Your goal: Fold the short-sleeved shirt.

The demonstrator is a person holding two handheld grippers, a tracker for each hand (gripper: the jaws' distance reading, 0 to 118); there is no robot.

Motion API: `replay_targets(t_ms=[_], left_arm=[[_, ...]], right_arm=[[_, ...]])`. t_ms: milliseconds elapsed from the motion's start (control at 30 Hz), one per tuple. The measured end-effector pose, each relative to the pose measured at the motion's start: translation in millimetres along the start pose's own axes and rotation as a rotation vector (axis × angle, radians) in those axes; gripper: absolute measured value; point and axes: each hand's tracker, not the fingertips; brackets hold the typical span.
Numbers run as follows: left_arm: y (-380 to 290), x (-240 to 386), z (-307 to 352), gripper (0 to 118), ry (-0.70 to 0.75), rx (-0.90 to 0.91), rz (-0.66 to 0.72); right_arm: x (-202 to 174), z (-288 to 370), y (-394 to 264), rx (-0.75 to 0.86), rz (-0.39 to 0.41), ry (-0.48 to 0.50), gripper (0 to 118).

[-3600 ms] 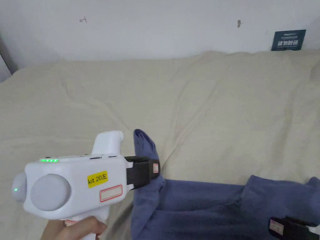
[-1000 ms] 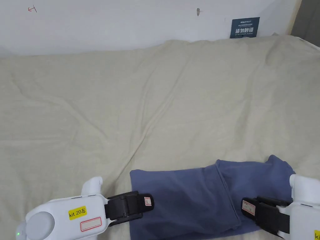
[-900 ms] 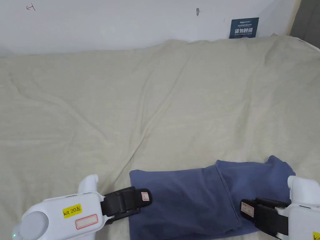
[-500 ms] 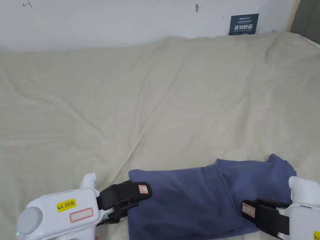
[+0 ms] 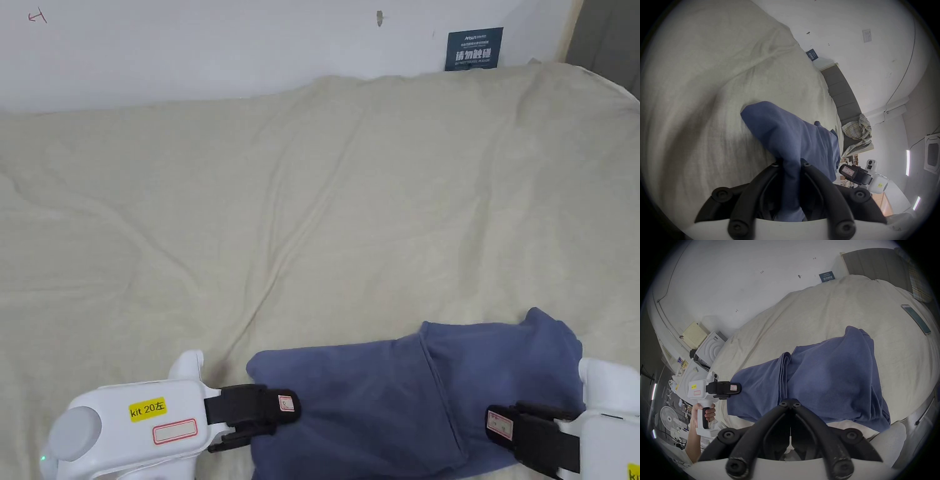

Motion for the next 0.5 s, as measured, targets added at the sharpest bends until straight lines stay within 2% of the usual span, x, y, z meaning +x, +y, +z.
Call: replay_targets(t_ms=[167, 400, 500], left_arm=[[1.7, -2.6, 23.6, 14, -0.001, -0.002, -0.038], [2.3, -34.0, 80.0, 14, 0.032, 0.042, 0.015], [1.8, -41.9, 113.5, 14, 0.134, 0.065, -0.001]], right_arm=[[-10.4, 2.7, 1.7, 0.002, 0.006, 0.003, 0], [-12.8, 4.4, 6.8, 0.011, 0.023, 0.002, 0], [-9.7, 2.9, 7.6, 0.011, 0.027, 0.003, 0]])
